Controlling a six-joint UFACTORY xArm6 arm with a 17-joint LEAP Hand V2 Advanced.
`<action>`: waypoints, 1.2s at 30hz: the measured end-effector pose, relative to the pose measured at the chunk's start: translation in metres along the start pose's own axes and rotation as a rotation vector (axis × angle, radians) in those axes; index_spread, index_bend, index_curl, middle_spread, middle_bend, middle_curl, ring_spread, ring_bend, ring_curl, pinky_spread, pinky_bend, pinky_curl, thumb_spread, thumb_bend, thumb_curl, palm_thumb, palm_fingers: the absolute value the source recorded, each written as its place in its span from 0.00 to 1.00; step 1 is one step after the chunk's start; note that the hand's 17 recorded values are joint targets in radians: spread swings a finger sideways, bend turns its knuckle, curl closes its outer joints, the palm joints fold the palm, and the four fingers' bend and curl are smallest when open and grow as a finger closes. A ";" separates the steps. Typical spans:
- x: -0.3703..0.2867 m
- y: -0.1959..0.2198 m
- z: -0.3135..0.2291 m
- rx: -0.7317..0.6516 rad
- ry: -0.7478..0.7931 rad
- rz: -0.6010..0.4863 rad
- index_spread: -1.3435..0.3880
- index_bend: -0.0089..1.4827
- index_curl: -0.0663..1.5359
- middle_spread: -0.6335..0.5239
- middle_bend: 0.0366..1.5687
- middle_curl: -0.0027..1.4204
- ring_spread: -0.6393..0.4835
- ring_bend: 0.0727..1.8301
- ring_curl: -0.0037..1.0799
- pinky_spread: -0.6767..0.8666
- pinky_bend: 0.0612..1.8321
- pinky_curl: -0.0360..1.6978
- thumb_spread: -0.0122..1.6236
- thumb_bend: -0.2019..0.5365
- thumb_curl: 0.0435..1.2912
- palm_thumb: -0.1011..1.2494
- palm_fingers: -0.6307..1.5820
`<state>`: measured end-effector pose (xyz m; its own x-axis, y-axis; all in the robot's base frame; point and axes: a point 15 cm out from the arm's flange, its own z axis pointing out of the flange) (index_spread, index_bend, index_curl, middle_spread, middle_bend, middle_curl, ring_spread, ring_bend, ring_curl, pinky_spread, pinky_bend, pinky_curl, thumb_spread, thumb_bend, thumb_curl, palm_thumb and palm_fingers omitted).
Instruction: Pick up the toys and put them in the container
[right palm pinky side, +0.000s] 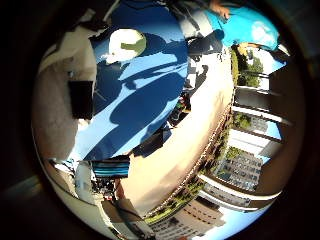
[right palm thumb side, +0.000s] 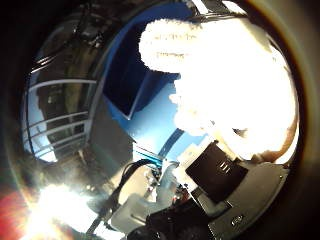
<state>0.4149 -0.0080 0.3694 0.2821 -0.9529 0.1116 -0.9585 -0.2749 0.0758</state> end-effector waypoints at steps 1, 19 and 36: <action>-0.015 -0.005 -0.003 0.011 -0.003 -0.018 0.29 0.88 0.03 0.29 0.80 0.88 0.46 0.89 0.78 0.51 0.93 0.52 0.62 0.25 0.63 0.79 0.59; -0.192 -0.120 0.044 -0.027 -0.060 -0.195 0.33 0.85 0.03 0.31 0.78 0.83 0.52 0.90 0.71 0.53 0.87 0.52 0.66 0.23 0.55 0.72 0.52; -0.203 -0.117 0.077 -0.179 -0.006 -0.241 0.53 0.32 0.06 0.61 0.10 0.35 0.81 0.34 0.30 0.70 0.48 0.32 0.65 0.22 0.40 0.67 0.20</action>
<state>0.4663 0.2081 0.2618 0.5000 -0.8637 0.0635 -0.8411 -0.4668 0.2732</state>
